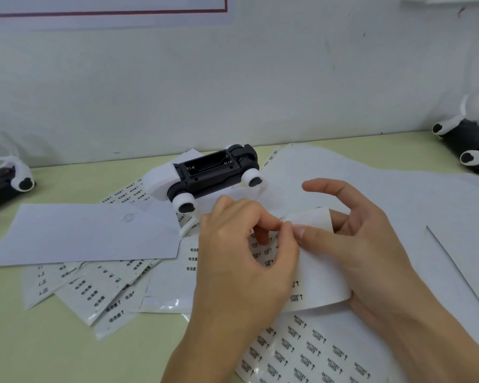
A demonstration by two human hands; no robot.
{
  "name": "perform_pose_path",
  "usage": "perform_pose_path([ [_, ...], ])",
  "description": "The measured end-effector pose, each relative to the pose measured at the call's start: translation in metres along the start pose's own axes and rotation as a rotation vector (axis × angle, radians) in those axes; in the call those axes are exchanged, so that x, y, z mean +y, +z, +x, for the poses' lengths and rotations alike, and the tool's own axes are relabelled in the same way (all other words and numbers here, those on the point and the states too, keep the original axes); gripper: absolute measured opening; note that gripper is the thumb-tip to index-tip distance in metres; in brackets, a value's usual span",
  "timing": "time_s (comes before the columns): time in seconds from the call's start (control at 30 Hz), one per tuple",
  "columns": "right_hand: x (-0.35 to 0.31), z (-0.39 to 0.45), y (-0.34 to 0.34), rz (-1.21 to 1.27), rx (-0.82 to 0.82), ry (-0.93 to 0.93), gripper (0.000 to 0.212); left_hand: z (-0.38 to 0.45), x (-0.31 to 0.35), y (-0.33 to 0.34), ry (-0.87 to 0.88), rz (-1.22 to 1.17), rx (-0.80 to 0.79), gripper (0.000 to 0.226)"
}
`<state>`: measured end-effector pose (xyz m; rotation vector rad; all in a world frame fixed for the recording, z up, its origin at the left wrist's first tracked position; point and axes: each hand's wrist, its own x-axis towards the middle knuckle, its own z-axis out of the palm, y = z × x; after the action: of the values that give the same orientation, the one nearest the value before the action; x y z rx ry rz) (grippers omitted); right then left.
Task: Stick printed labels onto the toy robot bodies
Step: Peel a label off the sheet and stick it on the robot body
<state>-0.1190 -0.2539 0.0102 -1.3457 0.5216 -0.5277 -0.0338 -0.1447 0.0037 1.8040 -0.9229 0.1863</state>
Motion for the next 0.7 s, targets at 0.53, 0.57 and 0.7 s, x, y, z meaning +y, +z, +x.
perform_pose_path([
  [0.53, 0.0027, -0.0010, 0.0009, -0.177, 0.034, -0.123, 0.050, 0.0013, -0.0031, 0.0022, -0.068, -0.004, 0.018, 0.010],
  [0.57, 0.0034, -0.0008, 0.0002, -0.164, 0.031, -0.115, 0.050, 0.0015, -0.0027, 0.0018, -0.077, -0.020, 0.020, 0.010],
  [0.7, 0.0063, 0.0018, -0.0029, -0.083, 0.020, -0.074, 0.054, 0.0028, -0.0017, -0.0003, -0.129, -0.091, 0.027, 0.012],
])
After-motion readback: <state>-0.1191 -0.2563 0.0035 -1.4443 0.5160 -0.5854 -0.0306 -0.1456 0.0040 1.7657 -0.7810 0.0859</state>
